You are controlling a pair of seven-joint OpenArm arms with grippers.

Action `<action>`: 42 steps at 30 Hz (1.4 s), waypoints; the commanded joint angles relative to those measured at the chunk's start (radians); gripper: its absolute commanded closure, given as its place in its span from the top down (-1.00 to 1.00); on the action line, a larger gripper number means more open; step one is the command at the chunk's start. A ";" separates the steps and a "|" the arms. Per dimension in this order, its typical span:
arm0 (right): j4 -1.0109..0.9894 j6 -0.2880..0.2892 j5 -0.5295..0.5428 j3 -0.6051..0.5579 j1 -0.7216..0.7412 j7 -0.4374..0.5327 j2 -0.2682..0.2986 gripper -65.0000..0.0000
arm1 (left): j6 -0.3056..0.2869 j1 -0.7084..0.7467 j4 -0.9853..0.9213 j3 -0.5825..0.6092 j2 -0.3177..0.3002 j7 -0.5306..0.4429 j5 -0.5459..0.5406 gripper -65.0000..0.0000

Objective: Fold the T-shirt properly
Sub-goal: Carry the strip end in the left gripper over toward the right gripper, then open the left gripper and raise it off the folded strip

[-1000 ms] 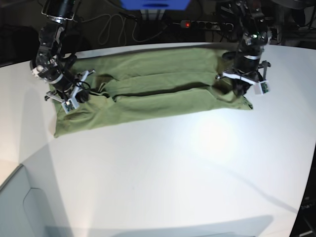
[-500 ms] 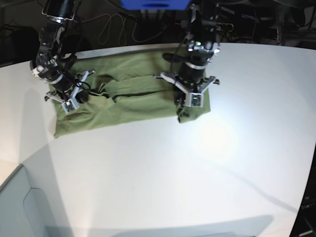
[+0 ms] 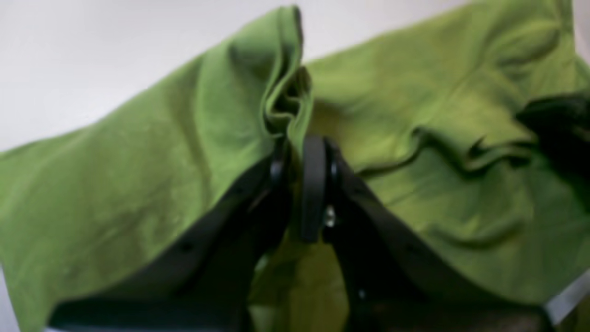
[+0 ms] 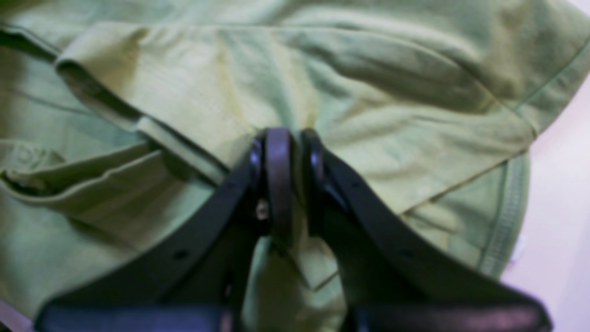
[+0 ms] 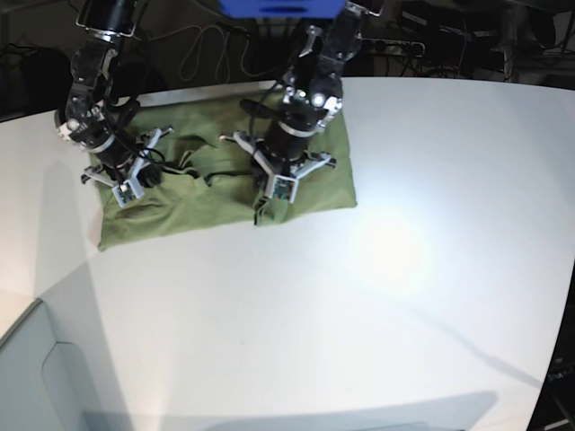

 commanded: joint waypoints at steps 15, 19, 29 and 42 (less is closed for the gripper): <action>0.006 0.017 -0.015 0.002 0.000 -0.024 0.013 -0.93 | 0.021 -0.078 -0.068 0.071 0.010 -0.045 -0.008 -1.00; 0.006 0.017 -0.015 0.002 0.000 -0.024 0.013 -0.93 | 0.021 -0.079 -0.068 0.071 0.010 -0.045 -0.008 -1.00; 0.006 0.017 -0.015 0.002 -0.002 -0.026 0.013 -0.92 | 0.018 -0.079 -0.068 0.072 0.010 -0.035 -0.008 -0.96; 0.009 0.017 -0.015 0.002 -0.002 -0.026 0.013 -0.92 | 0.021 -0.012 0.146 0.132 0.010 -0.034 -0.007 -0.25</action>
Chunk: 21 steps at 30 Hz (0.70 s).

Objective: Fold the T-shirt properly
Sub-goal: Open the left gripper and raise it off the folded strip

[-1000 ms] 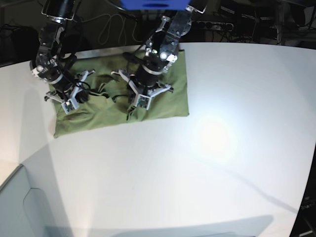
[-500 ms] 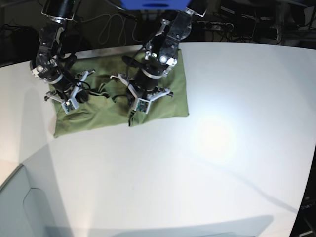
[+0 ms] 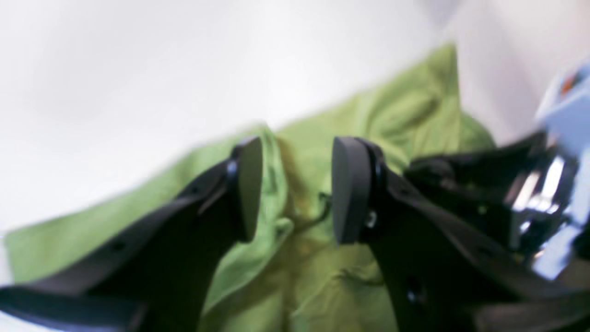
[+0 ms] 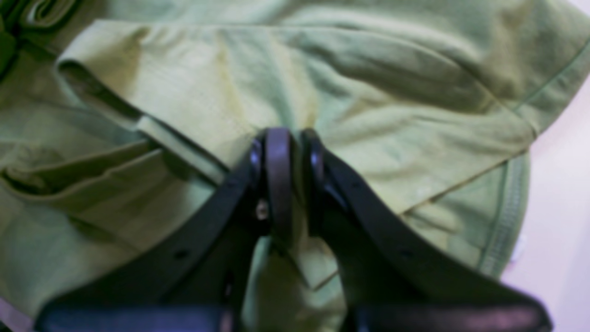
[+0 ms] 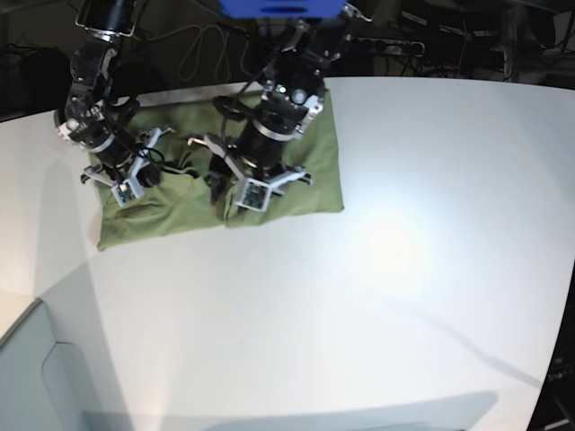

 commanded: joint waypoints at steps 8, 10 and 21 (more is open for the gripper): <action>0.010 0.017 -0.018 0.002 0.005 -0.025 0.009 -0.92 | -0.005 0.134 0.126 -0.037 -0.121 -0.035 -0.005 -0.25; 0.010 0.017 -0.018 0.002 0.005 -0.025 0.009 -0.92 | -0.005 0.162 0.130 -0.086 -0.118 -0.036 -0.005 -0.25; 0.006 0.017 -0.018 0.002 0.005 -0.025 0.010 -0.92 | -0.005 0.171 0.069 -0.129 -0.144 -0.027 -0.232 0.08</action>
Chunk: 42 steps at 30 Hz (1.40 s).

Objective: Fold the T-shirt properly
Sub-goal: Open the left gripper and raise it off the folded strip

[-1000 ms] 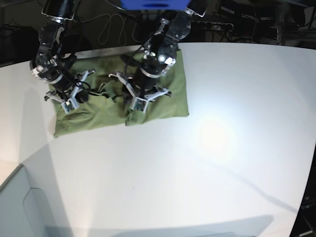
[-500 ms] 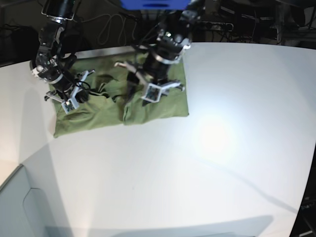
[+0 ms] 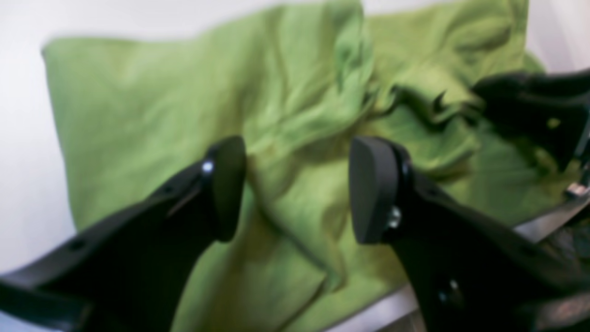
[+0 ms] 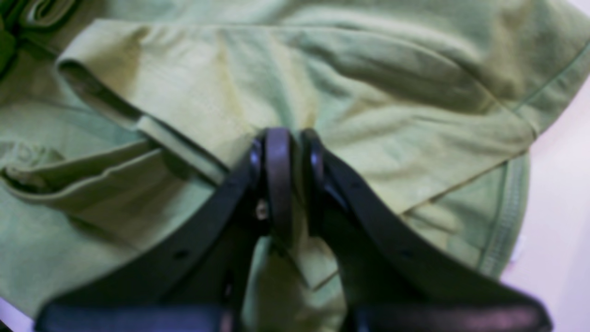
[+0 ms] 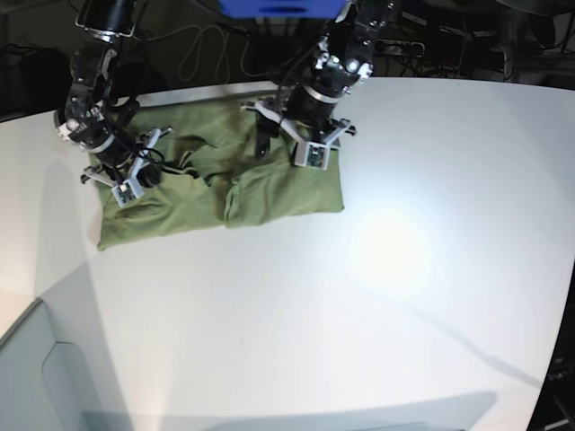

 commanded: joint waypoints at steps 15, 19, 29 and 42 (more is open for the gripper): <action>0.006 0.017 -0.018 0.002 0.003 -0.019 0.010 -0.92 | -0.003 0.017 -0.027 -0.001 0.008 -0.028 -0.030 0.07; 0.006 0.017 -0.018 0.002 0.003 -0.019 0.010 -0.92 | -0.007 0.011 -0.079 0.005 0.011 -0.036 -0.032 -0.20; 0.007 0.017 -0.018 0.002 0.003 -0.022 0.010 -0.92 | -0.009 -0.011 -0.081 0.008 0.019 -0.036 -0.032 -0.85; 0.007 0.017 -0.018 0.002 0.003 -0.023 0.010 -0.92 | -0.003 -0.031 -0.081 0.111 0.008 -0.036 0.022 -1.00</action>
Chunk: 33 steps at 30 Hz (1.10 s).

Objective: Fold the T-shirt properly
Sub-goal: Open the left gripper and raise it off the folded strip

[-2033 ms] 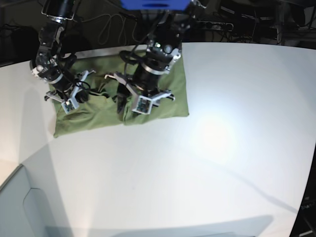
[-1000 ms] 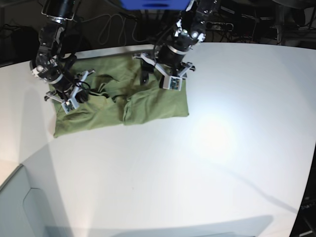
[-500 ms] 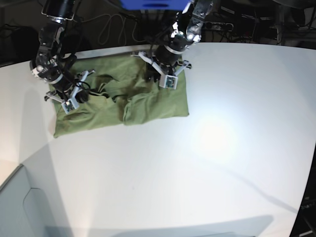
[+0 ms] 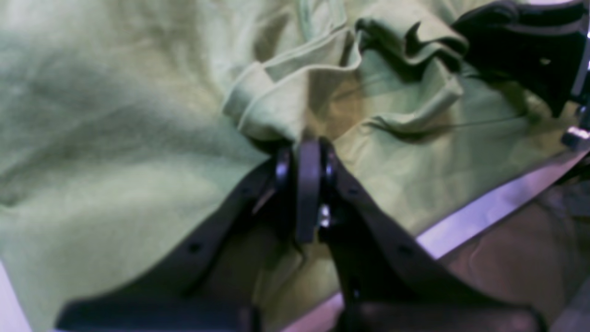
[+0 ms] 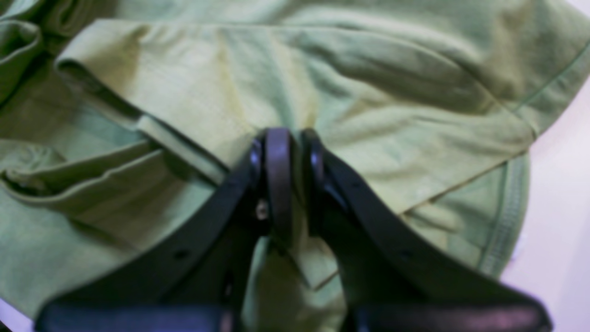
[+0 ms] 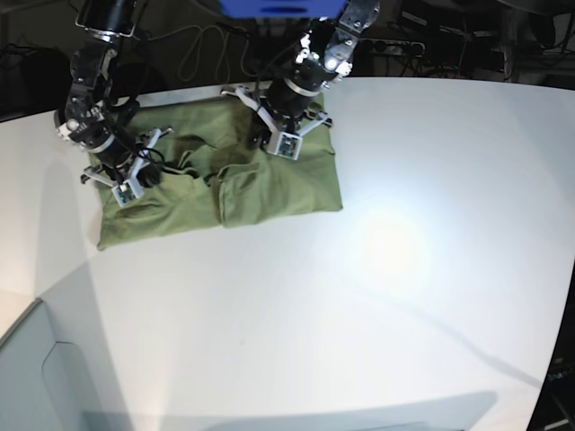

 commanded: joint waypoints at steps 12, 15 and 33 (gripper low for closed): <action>0.011 0.017 -0.017 0.002 0.003 -0.026 0.010 -0.92 | -0.003 -0.005 0.019 0.039 0.006 -0.010 0.078 -0.76; 0.011 0.017 -0.017 0.002 0.003 -0.026 0.010 -0.92 | -0.003 -0.004 0.019 0.038 0.006 -0.010 0.078 -0.48; 0.011 0.017 -0.017 0.005 0.003 -0.026 0.010 -0.92 | -0.007 -0.060 0.017 0.165 -0.030 -0.018 0.070 -0.38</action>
